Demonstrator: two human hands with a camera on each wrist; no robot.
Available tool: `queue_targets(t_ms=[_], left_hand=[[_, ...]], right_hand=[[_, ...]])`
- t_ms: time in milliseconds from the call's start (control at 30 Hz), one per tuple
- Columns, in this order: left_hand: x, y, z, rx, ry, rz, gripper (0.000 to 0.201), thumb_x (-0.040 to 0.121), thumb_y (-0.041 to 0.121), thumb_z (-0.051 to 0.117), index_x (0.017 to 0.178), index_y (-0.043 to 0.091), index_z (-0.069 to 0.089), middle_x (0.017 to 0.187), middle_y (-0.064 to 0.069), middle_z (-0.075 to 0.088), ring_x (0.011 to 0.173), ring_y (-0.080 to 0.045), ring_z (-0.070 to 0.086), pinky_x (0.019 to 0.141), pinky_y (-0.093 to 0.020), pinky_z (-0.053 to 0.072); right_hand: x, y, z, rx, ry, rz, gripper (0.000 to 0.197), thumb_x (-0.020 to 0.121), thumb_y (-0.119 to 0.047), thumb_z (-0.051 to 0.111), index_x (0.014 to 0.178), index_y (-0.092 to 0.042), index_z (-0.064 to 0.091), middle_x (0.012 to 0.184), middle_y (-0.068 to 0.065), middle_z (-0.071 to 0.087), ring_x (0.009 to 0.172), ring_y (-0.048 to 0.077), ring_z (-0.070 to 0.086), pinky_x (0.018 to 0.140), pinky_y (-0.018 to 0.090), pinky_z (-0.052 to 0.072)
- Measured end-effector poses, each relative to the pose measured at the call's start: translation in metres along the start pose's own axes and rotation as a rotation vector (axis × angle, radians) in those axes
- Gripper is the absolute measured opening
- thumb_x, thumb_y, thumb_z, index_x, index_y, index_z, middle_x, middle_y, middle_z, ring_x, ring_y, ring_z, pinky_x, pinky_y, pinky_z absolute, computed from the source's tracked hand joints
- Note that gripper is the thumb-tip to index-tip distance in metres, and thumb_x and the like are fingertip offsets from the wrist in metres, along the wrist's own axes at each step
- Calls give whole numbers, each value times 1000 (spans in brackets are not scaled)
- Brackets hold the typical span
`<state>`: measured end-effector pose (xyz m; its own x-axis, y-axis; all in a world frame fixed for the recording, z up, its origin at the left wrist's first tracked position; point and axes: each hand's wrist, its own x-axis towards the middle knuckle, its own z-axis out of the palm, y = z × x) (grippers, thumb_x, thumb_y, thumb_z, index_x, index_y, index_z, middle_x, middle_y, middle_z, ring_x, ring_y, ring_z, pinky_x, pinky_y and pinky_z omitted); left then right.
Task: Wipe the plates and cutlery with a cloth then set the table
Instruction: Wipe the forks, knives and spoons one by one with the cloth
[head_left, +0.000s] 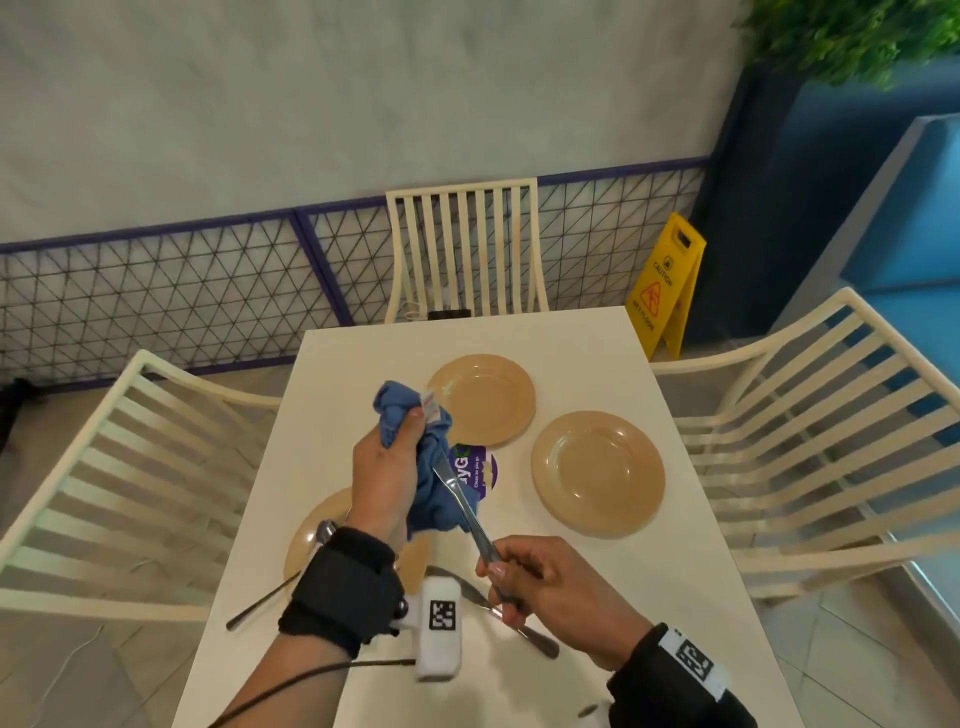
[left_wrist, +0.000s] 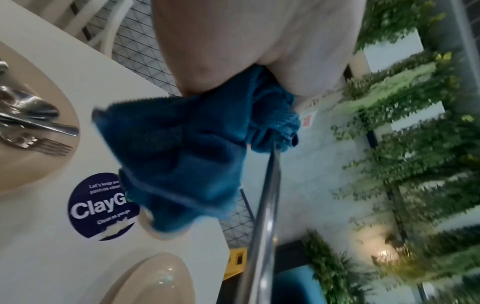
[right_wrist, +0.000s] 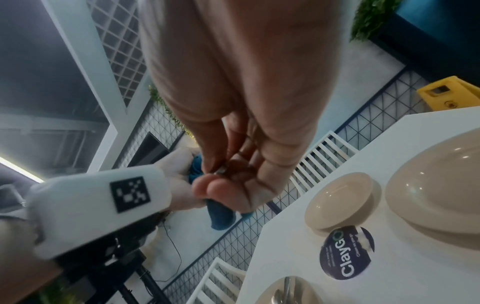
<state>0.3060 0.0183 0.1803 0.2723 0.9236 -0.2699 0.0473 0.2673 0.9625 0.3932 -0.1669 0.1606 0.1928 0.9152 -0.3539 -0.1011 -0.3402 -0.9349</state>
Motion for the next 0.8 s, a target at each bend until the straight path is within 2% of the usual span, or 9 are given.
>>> queue_targets(t_ms=[67, 167, 233, 333, 467, 567, 667, 733, 800], left_hand=[[2, 2, 1, -39, 31, 2, 19, 95, 37, 67, 96, 19, 73, 96, -8, 78, 99, -33, 73, 92, -52, 56], [-25, -11, 13, 29, -96, -46, 28, 97, 43, 62, 102, 16, 71, 90, -7, 77, 79, -25, 72, 64, -38, 58], [-40, -24, 17, 115, -172, -52, 29, 97, 40, 62, 101, 13, 70, 84, -11, 75, 66, -28, 70, 55, -39, 58], [-40, -30, 9, 185, -221, 5, 22, 97, 35, 64, 101, 15, 73, 91, -7, 78, 88, -27, 75, 81, -45, 61], [-37, -32, -11, 416, -351, 100, 17, 98, 32, 62, 98, 18, 72, 84, 3, 77, 76, -3, 70, 63, -18, 52], [-39, -42, -13, 566, -440, 143, 18, 98, 33, 63, 89, 19, 72, 81, 1, 76, 73, -10, 70, 68, -27, 55], [-40, -48, -10, 624, -452, 128, 22, 97, 36, 64, 86, 18, 70, 79, -1, 75, 72, -15, 71, 68, -27, 56], [-41, -51, -13, 624, -480, 109, 20, 96, 37, 64, 88, 19, 70, 80, -1, 76, 74, -15, 72, 71, -31, 57], [-40, -58, -24, 685, -542, 86, 17, 96, 38, 64, 88, 25, 68, 80, 4, 75, 75, -9, 71, 75, -34, 58]], right_hand=[[3, -5, -1, 6, 6, -12, 19, 101, -13, 53, 98, -3, 69, 71, 0, 61, 63, 15, 56, 63, 25, 49], [17, -13, 0, 40, 58, -43, 19, 101, -9, 53, 99, 5, 65, 72, 5, 61, 61, 15, 56, 61, 23, 50], [29, -14, 0, 40, 83, -55, 19, 101, -8, 53, 95, 9, 61, 76, 7, 63, 63, 17, 59, 61, 25, 51], [38, -10, -2, -16, 72, -38, 18, 100, -9, 55, 93, 5, 63, 81, 10, 67, 67, 17, 64, 66, 25, 56], [40, -13, -30, 45, 226, -16, 15, 98, -18, 60, 101, -12, 74, 95, 8, 72, 78, 16, 69, 76, 28, 59], [57, -21, -33, 172, 226, -50, 23, 100, -30, 56, 108, -17, 74, 103, 9, 72, 87, 15, 68, 79, 32, 60], [82, -17, -17, 176, 256, -79, 32, 99, -30, 58, 104, 0, 70, 102, 21, 71, 93, 24, 69, 86, 46, 57], [93, -14, -18, 248, 316, -75, 29, 99, -25, 59, 100, 1, 72, 91, 21, 71, 87, 27, 65, 83, 43, 55], [98, -12, -28, 329, 400, -41, 25, 100, -22, 57, 97, -3, 74, 79, 6, 67, 80, 21, 56, 73, 34, 46]])
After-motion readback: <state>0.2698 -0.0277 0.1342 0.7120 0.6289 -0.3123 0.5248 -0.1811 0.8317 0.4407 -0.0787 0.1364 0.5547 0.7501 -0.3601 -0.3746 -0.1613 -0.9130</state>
